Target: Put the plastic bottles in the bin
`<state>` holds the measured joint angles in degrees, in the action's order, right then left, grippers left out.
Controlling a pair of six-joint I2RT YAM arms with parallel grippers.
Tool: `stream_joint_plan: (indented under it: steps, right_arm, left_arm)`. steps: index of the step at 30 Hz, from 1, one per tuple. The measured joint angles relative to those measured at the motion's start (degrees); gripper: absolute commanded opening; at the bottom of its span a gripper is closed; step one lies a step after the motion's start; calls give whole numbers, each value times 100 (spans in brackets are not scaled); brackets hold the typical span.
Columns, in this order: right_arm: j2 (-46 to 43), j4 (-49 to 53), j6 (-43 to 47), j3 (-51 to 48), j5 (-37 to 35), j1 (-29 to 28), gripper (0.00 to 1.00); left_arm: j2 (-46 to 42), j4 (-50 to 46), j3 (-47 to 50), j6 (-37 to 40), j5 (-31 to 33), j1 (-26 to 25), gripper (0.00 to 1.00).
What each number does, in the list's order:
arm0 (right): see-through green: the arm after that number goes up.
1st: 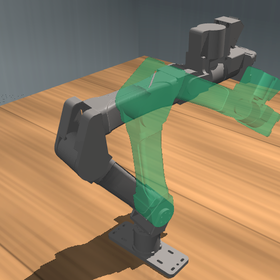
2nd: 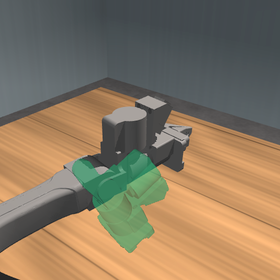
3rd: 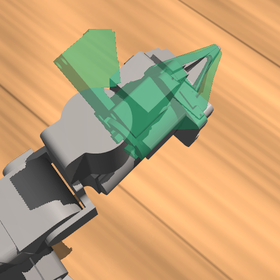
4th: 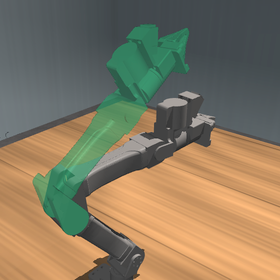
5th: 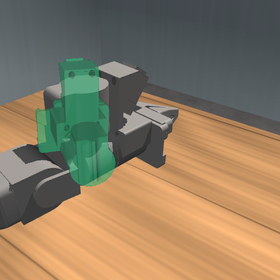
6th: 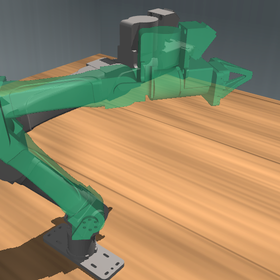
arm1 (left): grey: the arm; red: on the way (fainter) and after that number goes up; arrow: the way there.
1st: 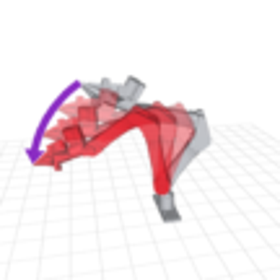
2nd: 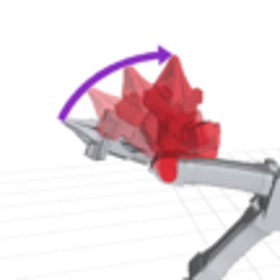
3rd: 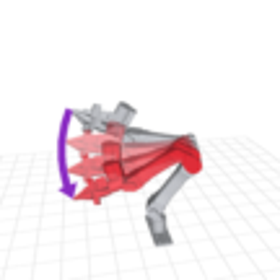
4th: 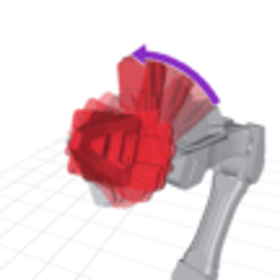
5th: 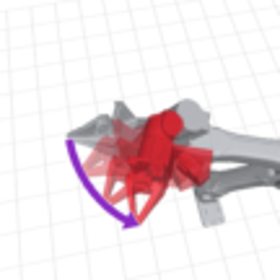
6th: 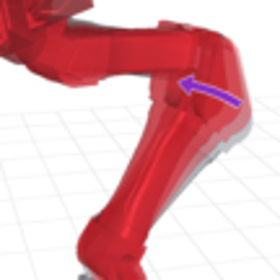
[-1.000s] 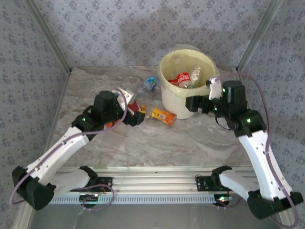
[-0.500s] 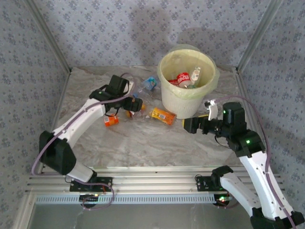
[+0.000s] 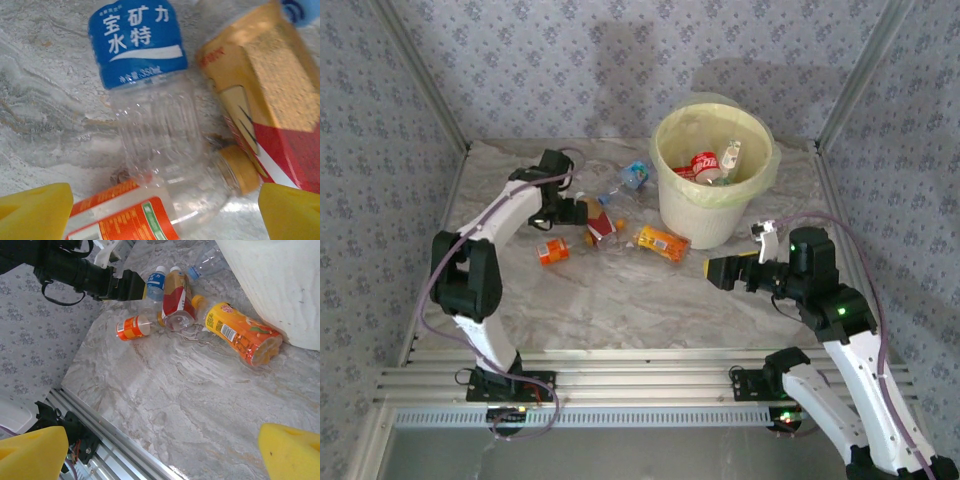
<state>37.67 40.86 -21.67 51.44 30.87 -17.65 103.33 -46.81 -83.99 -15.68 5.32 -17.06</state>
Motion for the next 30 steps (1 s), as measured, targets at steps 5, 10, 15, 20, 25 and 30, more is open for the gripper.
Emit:
stream_joint_plan:
  steps: [5, 10, 15, 20, 25, 30]
  right_arm:
    - [-9, 0, -2, -2, 0, -2, 99]
    - [-11, 2, -2, -4, -4, -13, 99]
    - [-42, 9, -2, -4, -42, -13, 99]
    - [-42, 9, -2, -4, -63, -20, 99]
    - [-42, 7, -2, -20, -72, -28, 99]
    - [-42, -4, -55, -52, -109, -28, 98]
  left_arm:
    - [435, 9, -203, -9, -42, 205, 87]
    - [763, 7, -365, -28, -249, 358, 87]
    - [992, 35, -407, -122, -468, 446, 82]
    - [1150, 83, -404, -210, -719, 505, 79]
    - [1209, 173, -404, -315, -852, 551, 66]
    - [1167, 216, -389, -334, -909, 647, 60]
